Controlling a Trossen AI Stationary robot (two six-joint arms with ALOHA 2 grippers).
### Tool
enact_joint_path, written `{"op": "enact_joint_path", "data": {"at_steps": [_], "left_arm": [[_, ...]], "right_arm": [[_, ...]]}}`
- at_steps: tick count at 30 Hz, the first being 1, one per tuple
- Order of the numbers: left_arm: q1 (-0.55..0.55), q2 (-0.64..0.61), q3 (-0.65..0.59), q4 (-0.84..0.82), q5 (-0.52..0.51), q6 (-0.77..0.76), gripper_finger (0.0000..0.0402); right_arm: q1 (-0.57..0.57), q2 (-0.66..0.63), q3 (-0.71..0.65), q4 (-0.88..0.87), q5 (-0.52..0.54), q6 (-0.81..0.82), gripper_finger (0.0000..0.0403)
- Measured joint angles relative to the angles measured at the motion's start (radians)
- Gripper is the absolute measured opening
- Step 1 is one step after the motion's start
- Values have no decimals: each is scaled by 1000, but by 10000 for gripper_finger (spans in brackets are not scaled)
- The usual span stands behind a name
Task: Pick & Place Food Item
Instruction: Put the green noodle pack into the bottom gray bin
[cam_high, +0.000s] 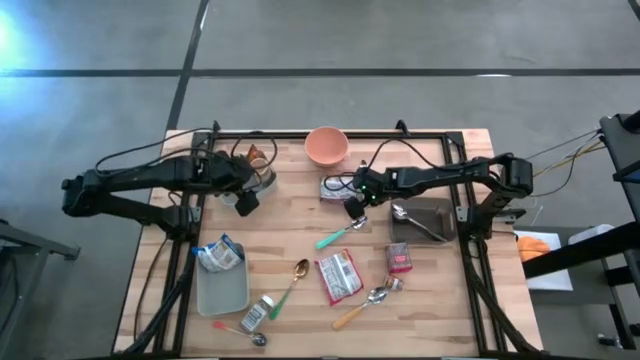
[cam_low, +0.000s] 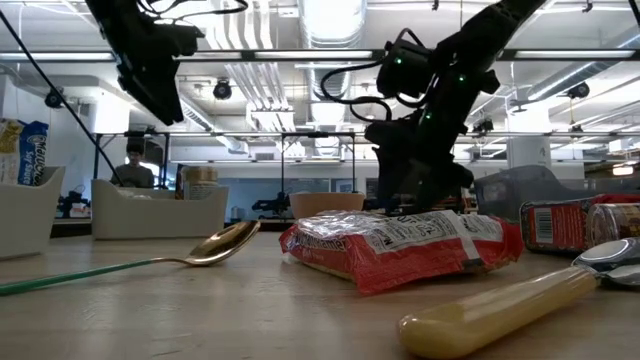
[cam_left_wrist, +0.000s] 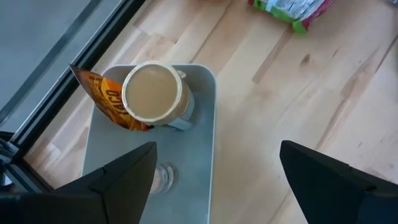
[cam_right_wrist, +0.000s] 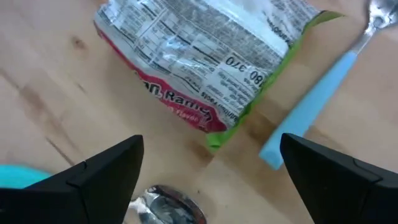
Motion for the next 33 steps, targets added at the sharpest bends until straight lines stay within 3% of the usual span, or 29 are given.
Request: {"op": "enact_joint_path", "data": {"at_steps": [9, 14, 33], "left_arm": [[0, 0, -1, 22, 0, 4, 346], [0, 0, -1, 28, 0, 4, 346], [0, 0, 0, 28, 1, -4, 346]], "right_arm": [[-1, 0, 0, 2, -24, -28, 266], [-3, 1, 0, 15, -23, -28, 231], [0, 80, -1, 90, -7, -22, 225]]}}
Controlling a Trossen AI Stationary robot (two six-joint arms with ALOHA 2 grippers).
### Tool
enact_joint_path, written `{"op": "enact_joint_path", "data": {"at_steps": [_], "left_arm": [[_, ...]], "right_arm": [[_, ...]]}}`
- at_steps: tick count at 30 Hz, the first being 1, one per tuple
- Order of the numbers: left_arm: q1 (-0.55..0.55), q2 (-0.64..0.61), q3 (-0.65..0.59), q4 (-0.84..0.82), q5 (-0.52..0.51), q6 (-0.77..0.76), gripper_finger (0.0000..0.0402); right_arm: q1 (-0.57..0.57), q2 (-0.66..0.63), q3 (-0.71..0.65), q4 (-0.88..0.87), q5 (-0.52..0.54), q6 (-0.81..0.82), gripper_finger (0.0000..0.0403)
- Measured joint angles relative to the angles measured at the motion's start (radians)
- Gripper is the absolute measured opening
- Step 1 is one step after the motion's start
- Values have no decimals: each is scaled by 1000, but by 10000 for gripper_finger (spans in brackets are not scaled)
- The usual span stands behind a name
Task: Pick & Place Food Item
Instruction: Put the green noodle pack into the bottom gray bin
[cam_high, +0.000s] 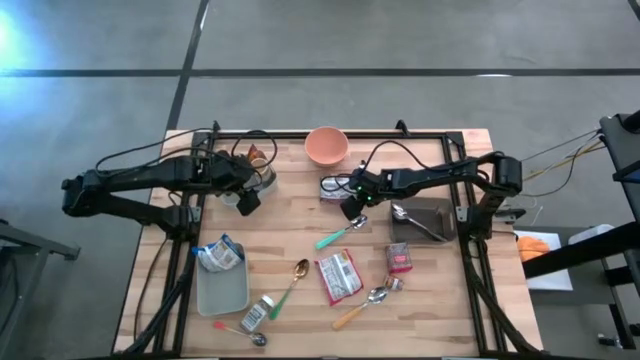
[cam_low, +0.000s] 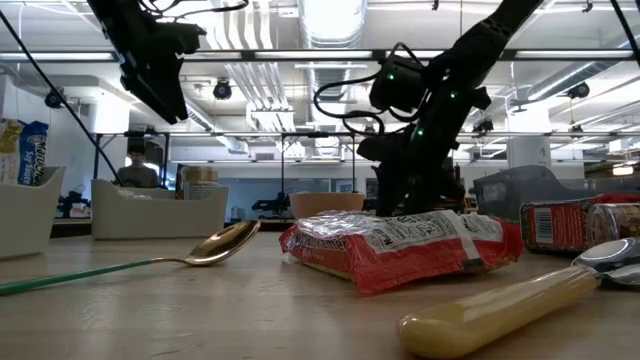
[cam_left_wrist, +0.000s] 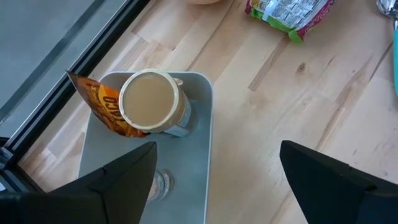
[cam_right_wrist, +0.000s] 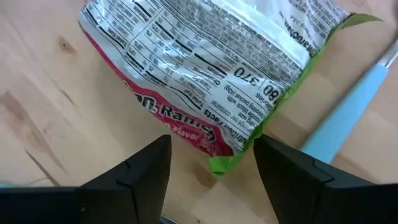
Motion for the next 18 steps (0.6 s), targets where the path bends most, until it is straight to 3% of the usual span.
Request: {"op": "enact_joint_path", "data": {"at_steps": [9, 18], "left_arm": [[0, 0, 1, 0, 0, 0, 346], [0, 0, 1, 0, 19, -1, 346]], "right_arm": [[-1, 34, 0, -3, 3, -12, 209], [-6, 29, 1, -4, 29, -59, 99]]}}
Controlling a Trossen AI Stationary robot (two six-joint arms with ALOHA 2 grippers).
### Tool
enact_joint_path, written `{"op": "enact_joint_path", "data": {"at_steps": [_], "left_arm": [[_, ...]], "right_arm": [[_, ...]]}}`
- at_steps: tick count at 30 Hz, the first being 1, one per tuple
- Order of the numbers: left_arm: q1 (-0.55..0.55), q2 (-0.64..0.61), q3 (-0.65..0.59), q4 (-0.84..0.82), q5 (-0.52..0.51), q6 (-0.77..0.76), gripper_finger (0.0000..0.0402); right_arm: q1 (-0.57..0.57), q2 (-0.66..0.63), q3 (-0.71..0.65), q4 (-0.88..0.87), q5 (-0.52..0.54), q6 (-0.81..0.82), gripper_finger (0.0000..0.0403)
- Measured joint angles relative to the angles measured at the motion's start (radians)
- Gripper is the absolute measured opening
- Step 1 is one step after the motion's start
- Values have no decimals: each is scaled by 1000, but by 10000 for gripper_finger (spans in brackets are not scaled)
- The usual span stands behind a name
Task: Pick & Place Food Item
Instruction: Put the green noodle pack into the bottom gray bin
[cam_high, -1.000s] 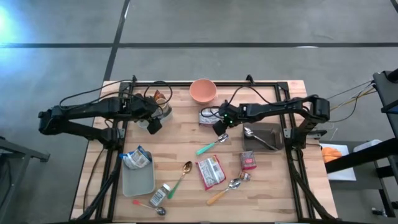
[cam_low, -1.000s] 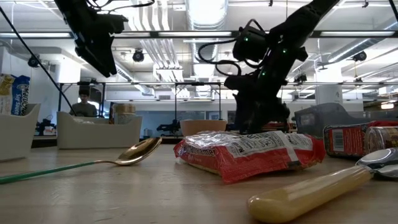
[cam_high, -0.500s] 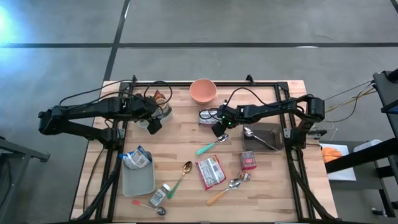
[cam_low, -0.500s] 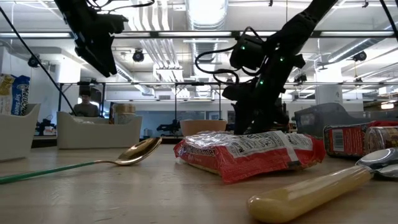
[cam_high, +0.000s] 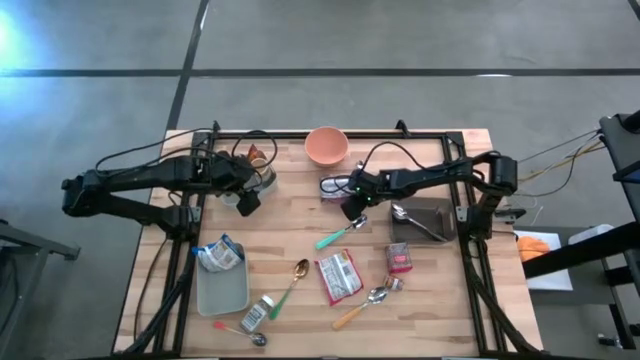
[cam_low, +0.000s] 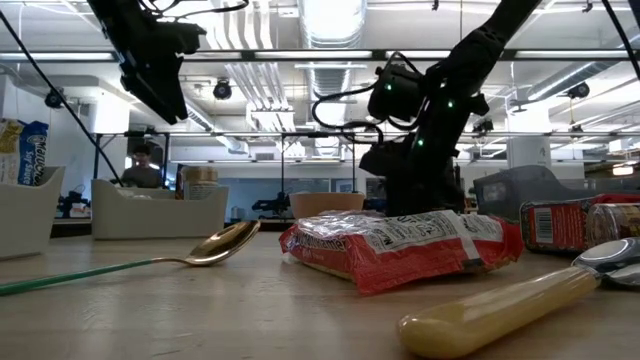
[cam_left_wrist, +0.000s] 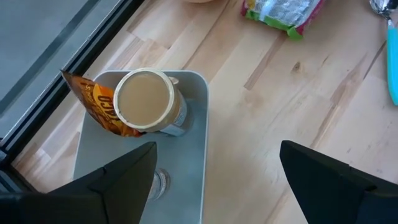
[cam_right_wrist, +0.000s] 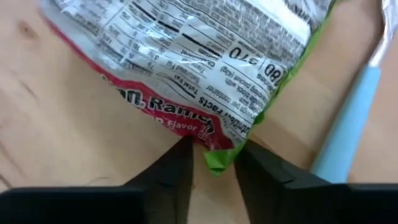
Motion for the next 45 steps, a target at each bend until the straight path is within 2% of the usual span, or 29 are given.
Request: {"op": "enact_joint_path", "data": {"at_steps": [5, 19, 22, 24, 35, 45], "left_arm": [[0, 0, 0, 0, 4, 0, 346], [0, 0, 0, 0, 6, 0, 346], [0, 0, 0, 0, 6, 0, 346], [0, 0, 0, 0, 6, -8, 346], [0, 0, 0, 0, 6, -26, 346], [0, 0, 0, 3, 5, -33, 346]], "right_arm": [[-2, -34, 6, 5, -5, -48, 55], [-10, -34, 4, 0, -7, -66, 49], [-8, -34, 4, -4, 2, -81, 31], [2, -34, 4, -4, 20, -117, 14], [68, -50, 4, -9, 30, -372, 8], [124, -195, 5, -10, 46, -603, 8]]}}
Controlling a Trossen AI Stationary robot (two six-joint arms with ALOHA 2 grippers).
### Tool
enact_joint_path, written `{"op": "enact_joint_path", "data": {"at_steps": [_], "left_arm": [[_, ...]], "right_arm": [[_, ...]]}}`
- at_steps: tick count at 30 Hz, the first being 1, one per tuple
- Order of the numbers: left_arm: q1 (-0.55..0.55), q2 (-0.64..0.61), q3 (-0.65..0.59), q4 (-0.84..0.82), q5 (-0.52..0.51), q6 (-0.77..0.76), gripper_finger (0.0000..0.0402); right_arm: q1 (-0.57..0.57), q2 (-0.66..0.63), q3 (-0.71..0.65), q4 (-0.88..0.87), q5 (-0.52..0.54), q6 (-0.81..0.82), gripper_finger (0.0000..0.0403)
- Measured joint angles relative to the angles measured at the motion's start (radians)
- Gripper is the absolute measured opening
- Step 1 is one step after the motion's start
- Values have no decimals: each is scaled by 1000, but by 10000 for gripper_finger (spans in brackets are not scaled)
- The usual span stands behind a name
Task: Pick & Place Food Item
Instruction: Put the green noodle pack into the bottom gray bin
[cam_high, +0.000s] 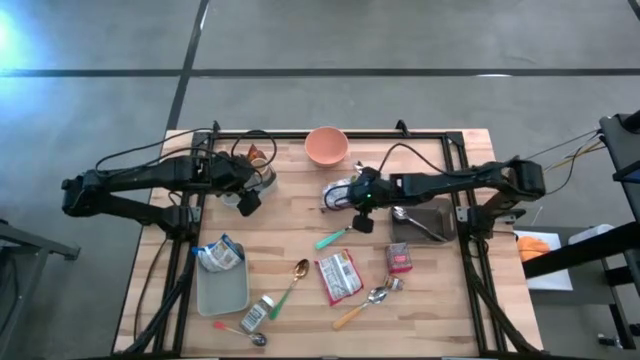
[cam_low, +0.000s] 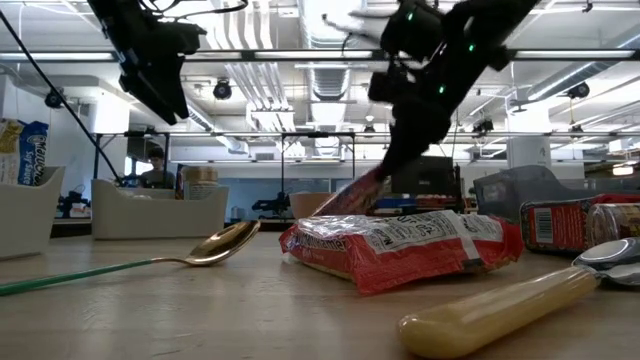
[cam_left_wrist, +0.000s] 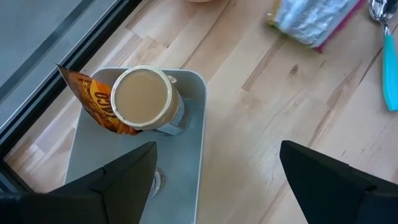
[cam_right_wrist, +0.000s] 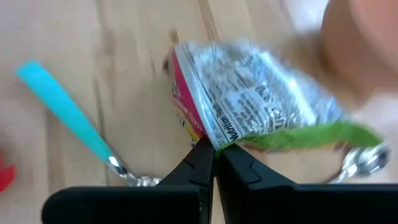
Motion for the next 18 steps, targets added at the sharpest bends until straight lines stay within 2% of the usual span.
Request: {"op": "enact_joint_path", "data": {"at_steps": [7, 13, 18], "left_arm": [[0, 0, 0, 94, 6, 0, 346], [0, 0, 0, 226, 129, 49, 346], [0, 0, 0, 335, 225, 84, 346]], "right_arm": [[24, -156, 0, 0, -36, -183, 8], [24, -270, 0, 3, -192, -199, 8], [31, -316, 0, 9, -413, -154, 8]]}}
